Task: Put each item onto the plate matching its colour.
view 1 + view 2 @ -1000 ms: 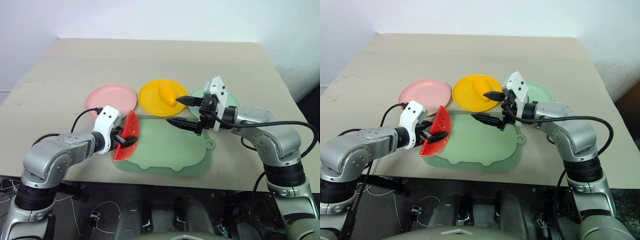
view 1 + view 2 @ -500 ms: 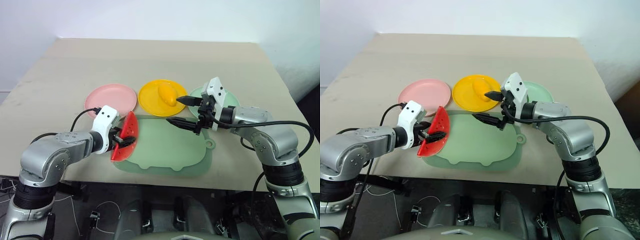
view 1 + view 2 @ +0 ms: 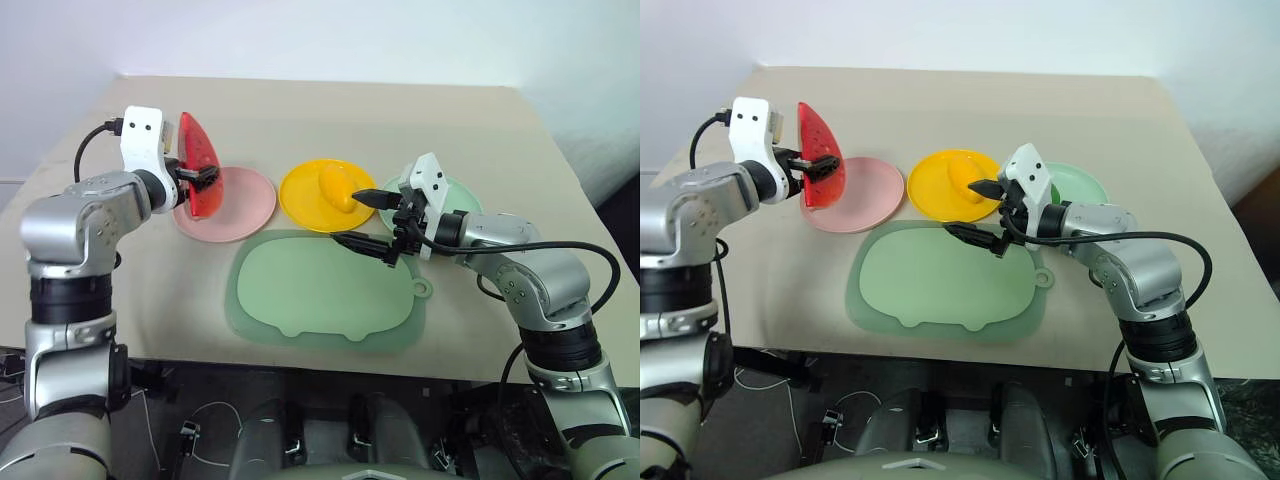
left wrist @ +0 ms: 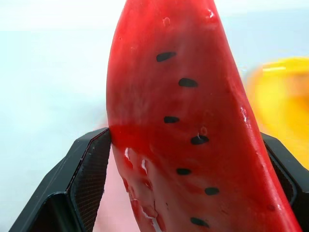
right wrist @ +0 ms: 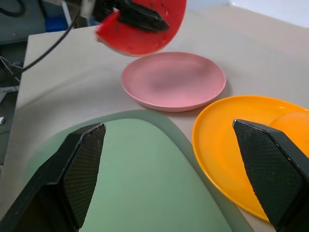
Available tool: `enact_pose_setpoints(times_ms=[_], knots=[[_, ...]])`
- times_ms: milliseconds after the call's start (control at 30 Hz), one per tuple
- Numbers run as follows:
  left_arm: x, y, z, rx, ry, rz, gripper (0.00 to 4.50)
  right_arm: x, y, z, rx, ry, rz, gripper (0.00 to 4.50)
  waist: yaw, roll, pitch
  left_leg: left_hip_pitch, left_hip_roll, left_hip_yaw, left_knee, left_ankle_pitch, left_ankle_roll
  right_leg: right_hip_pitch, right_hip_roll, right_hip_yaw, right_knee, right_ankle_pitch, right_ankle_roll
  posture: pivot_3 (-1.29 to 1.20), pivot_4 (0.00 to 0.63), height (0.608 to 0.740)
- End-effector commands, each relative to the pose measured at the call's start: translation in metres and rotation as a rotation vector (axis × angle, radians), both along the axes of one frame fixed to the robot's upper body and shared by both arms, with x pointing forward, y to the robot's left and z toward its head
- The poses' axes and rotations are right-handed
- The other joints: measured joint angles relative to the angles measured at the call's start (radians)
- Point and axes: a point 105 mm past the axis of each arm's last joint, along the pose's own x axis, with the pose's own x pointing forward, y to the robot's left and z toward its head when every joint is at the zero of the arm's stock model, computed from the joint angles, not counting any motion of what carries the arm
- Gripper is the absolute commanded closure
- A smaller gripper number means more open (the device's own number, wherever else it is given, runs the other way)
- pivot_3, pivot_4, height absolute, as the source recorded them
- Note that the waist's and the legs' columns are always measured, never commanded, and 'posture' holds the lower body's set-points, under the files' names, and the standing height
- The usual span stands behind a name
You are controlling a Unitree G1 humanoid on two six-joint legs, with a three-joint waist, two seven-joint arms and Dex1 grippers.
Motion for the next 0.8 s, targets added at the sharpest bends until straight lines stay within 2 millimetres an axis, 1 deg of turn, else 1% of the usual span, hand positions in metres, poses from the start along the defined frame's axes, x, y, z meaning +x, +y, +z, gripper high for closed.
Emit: enact_pose_setpoints(times_ms=[33, 67, 133, 233, 467, 567, 633, 667, 733, 800], knots=[[0.016, 0.0, 0.013, 0.01, -0.095, 0.009, 0.82, -0.001, 0.0, 0.012, 0.011, -0.057, -0.002, 0.0, 0.001, 0.0, 0.0, 0.0, 0.0, 0.0, 0.0, 0.0, 0.0, 0.0, 0.0, 0.0, 0.0, 0.0, 0.0, 0.0, 0.15, 0.696], [0.019, 0.0, 0.009, -0.026, -0.084, 0.013, 0.82, -0.001, -0.001, 0.012, 0.01, -0.058, -0.004, 0.0, 0.001, 0.0, 0.0, -0.001, 0.0, 0.0, 0.0, 0.0, 0.0, -0.001, 0.0, 0.0, 0.0, 0.0, 0.0, 0.0, 0.15, 0.696], [0.026, -0.004, -0.006, -0.044, -0.044, 0.011, 0.82, 0.0, -0.002, 0.013, 0.005, -0.063, -0.013, 0.0, 0.0, 0.0, 0.0, -0.002, 0.0, 0.0, 0.001, 0.001, 0.001, -0.001, 0.0, 0.0, 0.001, 0.0, 0.0, 0.0, 0.15, 0.696], [0.033, -0.009, -0.025, -0.075, 0.006, 0.006, 0.82, 0.001, -0.003, 0.013, 0.0, -0.068, -0.021, 0.0, -0.001, 0.0, 0.0, -0.002, 0.0, 0.0, 0.003, 0.001, 0.001, -0.002, 0.0, 0.0, 0.002, 0.0, 0.0, 0.0, 0.15, 0.696], [0.036, -0.024, -0.048, -0.092, 0.089, -0.043, 0.82, 0.002, -0.005, 0.013, -0.01, -0.076, -0.04, 0.0, -0.001, -0.001, 0.0, -0.004, 0.001, -0.001, 0.007, 0.0, 0.002, -0.004, -0.001, 0.0, 0.006, 0.0, 0.0, 0.0, 0.15, 0.696], [0.037, -0.024, -0.046, -0.07, 0.08, -0.051, 0.82, 0.003, -0.007, 0.012, -0.019, -0.079, -0.053, 0.0, 0.0, -0.001, 0.0, -0.004, 0.001, -0.001, 0.007, 0.0, 0.003, -0.004, -0.001, 0.0, 0.006, 0.0, 0.0, 0.0, 0.15, 0.696], [0.037, -0.024, -0.043, -0.077, 0.068, -0.058, 0.1, 0.003, -0.008, 0.012, -0.022, -0.079, -0.057, 0.0, -0.001, -0.001, 0.0, -0.004, 0.001, -0.001, 0.007, 0.0, 0.003, -0.004, -0.001, 0.0, 0.006, 0.0, 0.0, 0.0, 0.15, 0.696], [0.037, -0.024, -0.04, -0.084, 0.06, -0.059, 0.03, 0.003, -0.008, 0.011, -0.022, -0.079, -0.058, 0.0, -0.001, -0.001, 0.0, -0.004, 0.001, -0.001, 0.007, 0.0, 0.003, -0.004, -0.001, 0.0, 0.006, 0.0, 0.0, 0.0, 0.15, 0.696], [0.036, -0.025, -0.033, -0.08, 0.045, -0.072, 0.03, 0.003, -0.009, 0.011, -0.024, -0.077, -0.06, 0.0, -0.002, -0.001, 0.0, -0.004, 0.001, -0.001, 0.007, 0.0, 0.003, -0.004, -0.001, 0.0, 0.006, 0.0, 0.0, 0.0, 0.15, 0.696], [0.032, -0.028, -0.026, -0.036, 0.026, -0.12, 0.03, 0.003, -0.009, 0.01, -0.027, -0.076, -0.062, 0.0, -0.002, -0.001, 0.0, -0.004, 0.001, -0.001, 0.007, 0.0, 0.003, -0.004, -0.001, 0.0, 0.006, 0.0, 0.0, 0.0, 0.15, 0.696]])
